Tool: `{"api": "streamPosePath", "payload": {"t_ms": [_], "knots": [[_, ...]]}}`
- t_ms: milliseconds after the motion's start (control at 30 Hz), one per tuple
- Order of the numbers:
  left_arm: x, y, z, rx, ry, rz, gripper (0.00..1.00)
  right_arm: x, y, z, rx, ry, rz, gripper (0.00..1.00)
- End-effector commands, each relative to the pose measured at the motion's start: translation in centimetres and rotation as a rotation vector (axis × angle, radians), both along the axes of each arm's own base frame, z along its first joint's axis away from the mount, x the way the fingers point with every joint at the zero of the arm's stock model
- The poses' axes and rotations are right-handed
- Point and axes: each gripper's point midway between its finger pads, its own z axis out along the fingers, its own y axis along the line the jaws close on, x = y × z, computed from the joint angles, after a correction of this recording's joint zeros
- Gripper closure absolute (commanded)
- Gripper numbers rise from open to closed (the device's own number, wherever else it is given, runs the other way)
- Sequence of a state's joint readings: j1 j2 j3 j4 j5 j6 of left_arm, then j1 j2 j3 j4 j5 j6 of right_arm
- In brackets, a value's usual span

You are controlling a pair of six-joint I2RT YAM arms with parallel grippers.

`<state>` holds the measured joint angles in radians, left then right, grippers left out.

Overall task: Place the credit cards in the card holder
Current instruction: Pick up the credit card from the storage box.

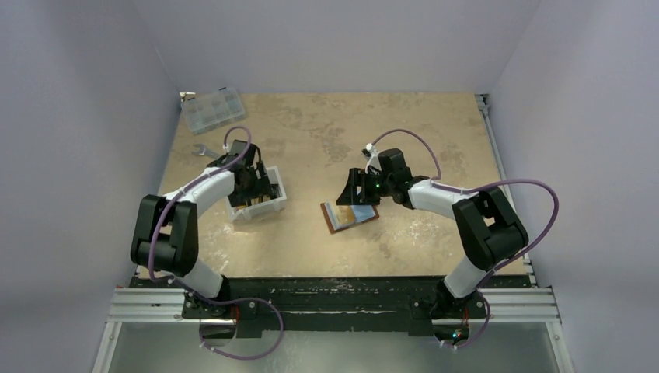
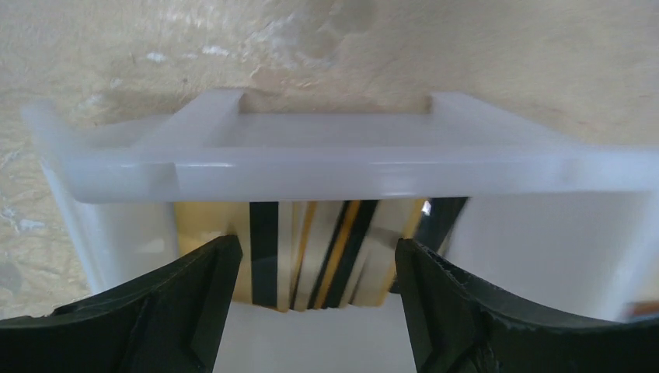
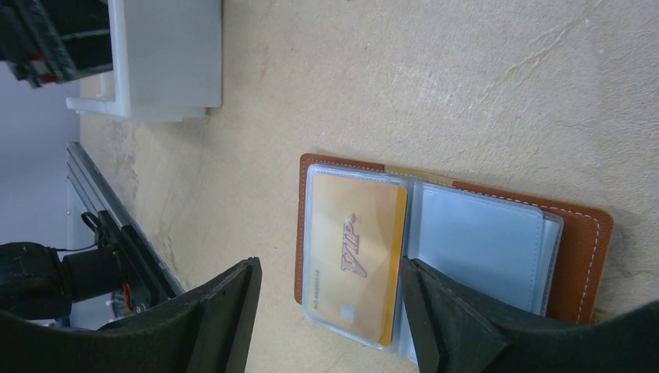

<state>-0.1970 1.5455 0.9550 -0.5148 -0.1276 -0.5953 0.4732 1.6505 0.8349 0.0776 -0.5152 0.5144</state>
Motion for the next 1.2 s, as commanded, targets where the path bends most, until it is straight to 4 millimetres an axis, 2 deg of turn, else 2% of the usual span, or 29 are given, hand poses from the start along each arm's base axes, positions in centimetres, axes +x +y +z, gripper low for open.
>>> {"api": "streamPosePath", "payload": {"t_ms": [0,67,133,267,400,500,600,967,1167], "knots": [[0.7,0.5,-1.9,0.05,-0.021,0.06,0.22,1.0,0.6,1.9,0.01,-0.052,0.023,0.26],[0.6,0.7,-2.6,0.079,-0.012,0.055,0.24,1.1,0.5,2.0,0.008,-0.057,0.024,0.26],[0.4,0.8,-3.3,0.09,-0.002,0.051,0.3,1.2,0.6,2.2,0.01,-0.059,0.025,0.26],[-0.1,0.7,-3.5,0.083,0.0,0.038,0.48,1.2,0.6,2.2,0.012,-0.06,0.032,0.26],[0.5,0.7,-1.4,0.08,-0.062,0.024,0.75,1.6,0.9,2.6,0.019,-0.072,0.034,0.26],[1.0,0.7,0.5,0.077,-0.11,0.012,0.87,2.1,1.1,3.0,0.025,-0.083,0.033,0.27],[1.0,0.8,1.4,0.078,-0.122,0.009,0.99,2.6,1.2,3.4,0.024,-0.095,0.024,0.27],[0.8,1.2,4.4,0.081,-0.176,-0.006,1.0,3.7,1.7,4.5,0.03,-0.114,0.008,0.27],[0.9,1.4,6.8,0.079,-0.23,-0.018,1.0,4.6,2.3,5.7,0.036,-0.142,0.011,0.27]]}}
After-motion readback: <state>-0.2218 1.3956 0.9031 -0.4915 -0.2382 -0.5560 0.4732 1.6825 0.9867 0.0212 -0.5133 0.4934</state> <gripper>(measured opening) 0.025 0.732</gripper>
